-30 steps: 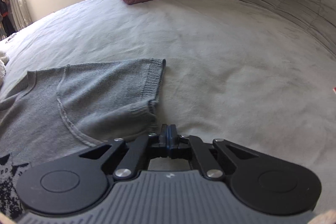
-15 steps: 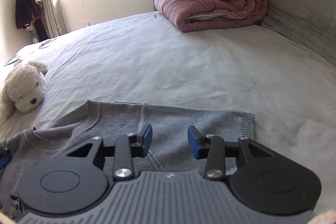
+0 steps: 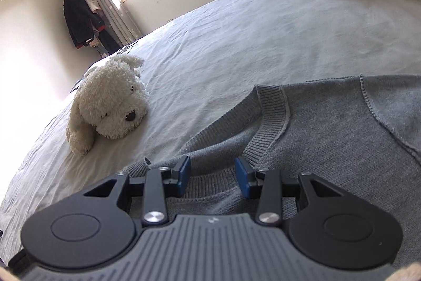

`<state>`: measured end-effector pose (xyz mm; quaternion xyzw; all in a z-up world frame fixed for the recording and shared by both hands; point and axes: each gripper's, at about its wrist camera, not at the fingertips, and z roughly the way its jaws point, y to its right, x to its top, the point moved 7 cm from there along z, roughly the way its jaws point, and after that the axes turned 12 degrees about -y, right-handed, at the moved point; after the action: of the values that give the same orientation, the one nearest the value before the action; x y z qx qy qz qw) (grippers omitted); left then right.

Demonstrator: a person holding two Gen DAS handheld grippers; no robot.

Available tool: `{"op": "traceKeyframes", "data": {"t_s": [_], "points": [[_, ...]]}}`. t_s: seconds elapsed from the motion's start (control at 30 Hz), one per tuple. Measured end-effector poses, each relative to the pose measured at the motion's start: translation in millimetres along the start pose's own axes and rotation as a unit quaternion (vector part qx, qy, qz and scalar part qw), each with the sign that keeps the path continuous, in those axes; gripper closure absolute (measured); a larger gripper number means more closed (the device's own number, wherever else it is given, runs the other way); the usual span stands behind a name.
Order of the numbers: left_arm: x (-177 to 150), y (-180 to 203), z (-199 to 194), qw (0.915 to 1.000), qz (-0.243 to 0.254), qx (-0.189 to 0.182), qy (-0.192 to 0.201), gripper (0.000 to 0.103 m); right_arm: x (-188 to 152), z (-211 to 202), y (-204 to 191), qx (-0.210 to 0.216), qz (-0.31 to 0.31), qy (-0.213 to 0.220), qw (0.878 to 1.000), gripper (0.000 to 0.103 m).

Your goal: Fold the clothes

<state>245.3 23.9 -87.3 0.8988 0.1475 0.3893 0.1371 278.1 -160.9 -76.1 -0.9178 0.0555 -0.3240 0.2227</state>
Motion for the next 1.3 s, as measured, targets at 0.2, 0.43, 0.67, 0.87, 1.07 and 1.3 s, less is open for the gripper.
{"op": "traceKeyframes", "data": {"t_s": [0.2,0.43,0.67,0.87,1.07,1.3], "points": [[1.4,9.5,-2.8,0.998,0.054,0.027,-0.021,0.038,6.2,-5.7,-0.8,0.042,-0.024,-0.022,0.999,0.054],[21.2,7.1,-14.3,0.9798,0.18,0.06,-0.063,0.033,13.4,-14.0,17.4,0.094,0.024,-0.033,0.995,0.052],[49.7,3.6,-12.0,0.9314,0.356,0.047,-0.06,0.026,15.4,-18.2,21.1,0.111,0.022,-0.039,0.993,0.047],[55.8,-11.4,16.5,0.9241,0.367,0.001,-0.107,0.03,14.8,-18.4,22.5,0.114,0.021,-0.045,0.992,0.046],[41.8,-0.1,6.2,0.9132,0.393,-0.018,-0.107,0.092,13.0,-15.7,21.7,0.111,0.016,-0.052,0.992,0.046],[21.0,36.5,-44.5,0.8797,0.472,-0.022,-0.051,0.092,13.0,-17.3,18.2,0.111,0.015,-0.05,0.992,0.046]]}}
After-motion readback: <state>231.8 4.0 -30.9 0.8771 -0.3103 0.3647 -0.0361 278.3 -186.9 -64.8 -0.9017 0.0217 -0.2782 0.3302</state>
